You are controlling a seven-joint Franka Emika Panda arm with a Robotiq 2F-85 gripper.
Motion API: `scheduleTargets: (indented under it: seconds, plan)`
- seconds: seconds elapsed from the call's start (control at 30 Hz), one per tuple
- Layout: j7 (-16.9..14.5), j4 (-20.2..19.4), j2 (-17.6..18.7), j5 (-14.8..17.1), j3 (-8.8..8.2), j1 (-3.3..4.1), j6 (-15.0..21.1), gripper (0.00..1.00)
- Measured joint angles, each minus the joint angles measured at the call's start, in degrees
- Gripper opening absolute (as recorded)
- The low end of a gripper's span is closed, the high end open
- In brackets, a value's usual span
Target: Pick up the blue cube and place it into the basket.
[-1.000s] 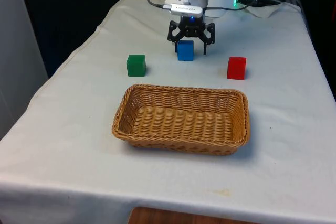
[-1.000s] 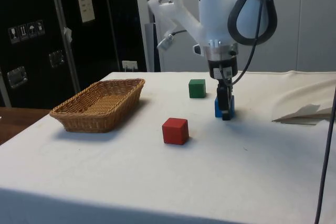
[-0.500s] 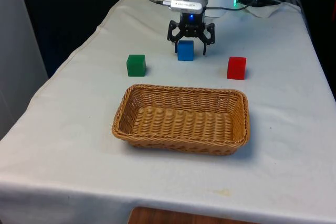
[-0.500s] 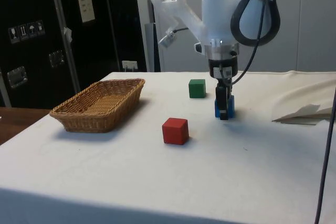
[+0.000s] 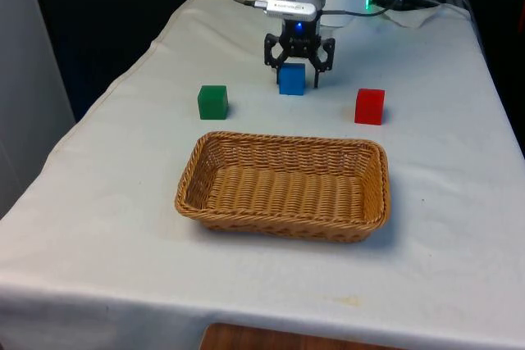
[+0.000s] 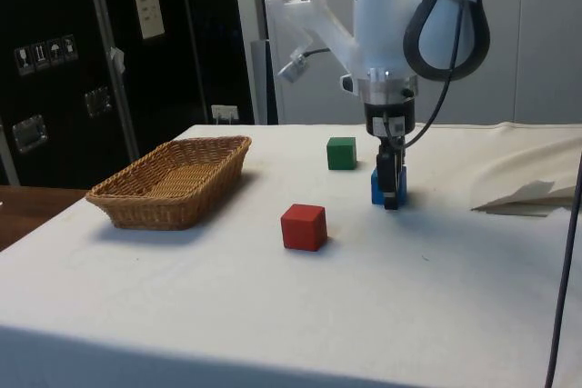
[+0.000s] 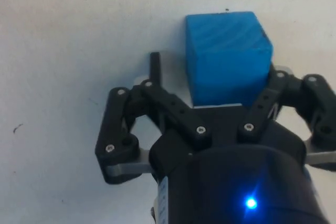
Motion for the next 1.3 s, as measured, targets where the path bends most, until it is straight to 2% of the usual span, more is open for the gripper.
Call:
scheduleTargets:
  seconds: [0.13,0.17,0.2,0.23,0.53,0.7,0.8,1.1,1.3]
  plan:
    - [0.1,-0.2,-0.1,0.0,0.00,0.00,0.1,0.13]
    - [0.1,-0.2,-0.1,0.0,0.00,0.00,0.1,0.13]
    - [0.1,-0.2,-0.1,0.0,0.00,0.00,0.1,0.03]
    - [0.1,-0.3,-0.2,0.0,0.00,0.00,0.2,0.00]
    - [0.1,-0.5,-0.4,0.0,0.00,0.00,0.2,0.01]
    - [0.1,-0.7,-2.3,0.0,-0.06,0.00,-0.6,0.01]
    - [-0.1,-1.1,-4.4,0.0,-0.11,0.00,-2.1,0.01]
    - [-0.5,-1.5,-12.7,-0.1,-0.17,0.00,-9.9,0.01]
    - [-0.9,-1.5,-15.3,-0.1,-0.29,-0.06,-12.3,0.01]
